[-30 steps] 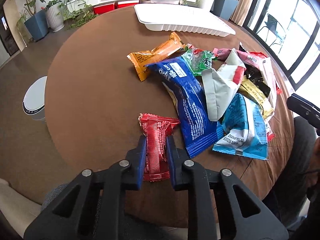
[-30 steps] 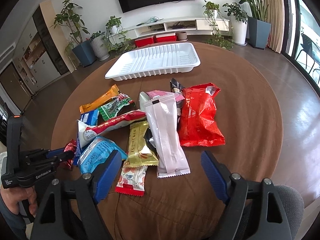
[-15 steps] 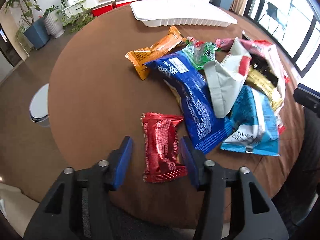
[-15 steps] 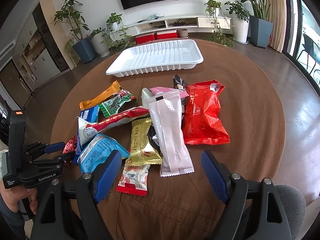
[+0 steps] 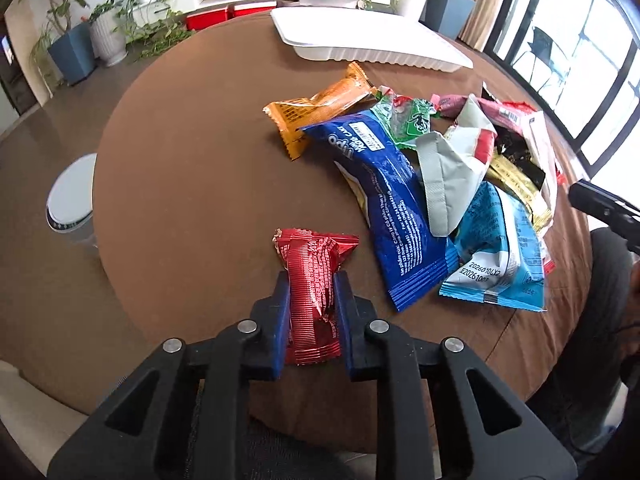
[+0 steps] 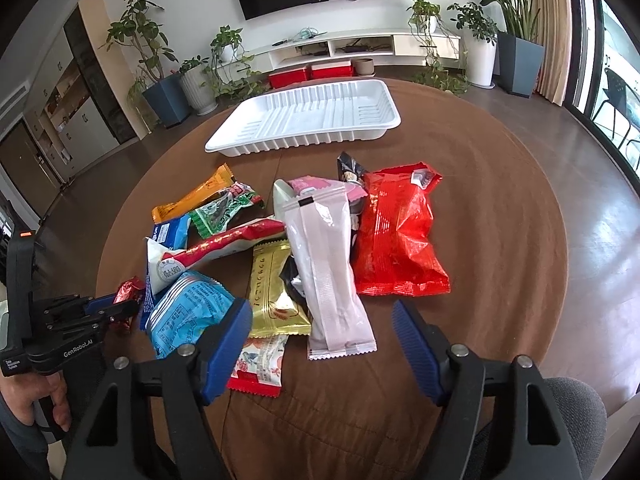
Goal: Organize snacks
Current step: 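Lift the red wrapper with the left tool while the right tool lifts the white-pink packet toward the tray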
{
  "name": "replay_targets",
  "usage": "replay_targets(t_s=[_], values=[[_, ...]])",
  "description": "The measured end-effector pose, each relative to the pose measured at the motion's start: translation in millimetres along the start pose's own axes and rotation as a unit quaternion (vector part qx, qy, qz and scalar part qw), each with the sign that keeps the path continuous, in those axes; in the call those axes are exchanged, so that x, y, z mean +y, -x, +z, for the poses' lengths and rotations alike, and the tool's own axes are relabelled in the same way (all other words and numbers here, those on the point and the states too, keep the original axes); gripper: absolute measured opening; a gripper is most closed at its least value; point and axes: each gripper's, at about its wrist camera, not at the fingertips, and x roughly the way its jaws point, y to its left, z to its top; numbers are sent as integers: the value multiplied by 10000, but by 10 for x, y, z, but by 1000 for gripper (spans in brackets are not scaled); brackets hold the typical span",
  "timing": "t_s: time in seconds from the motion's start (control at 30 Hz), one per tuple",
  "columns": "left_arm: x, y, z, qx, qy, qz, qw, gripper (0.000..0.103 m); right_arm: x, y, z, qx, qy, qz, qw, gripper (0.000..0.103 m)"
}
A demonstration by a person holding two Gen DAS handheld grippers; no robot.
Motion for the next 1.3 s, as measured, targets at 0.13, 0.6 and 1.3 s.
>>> replay_targets(t_s=[0.13, 0.6, 1.3], values=[[42, 60, -25, -86, 123, -108, 9998, 18, -32, -97, 66, 82, 10, 16, 10000, 68], [53, 116, -75, -177, 220, -289, 9992, 18, -109, -392, 105, 417, 79, 18, 9991, 43], [152, 275, -63, -377, 397, -542, 9970, 18, -165, -85, 77, 166, -193, 510, 9984, 24]])
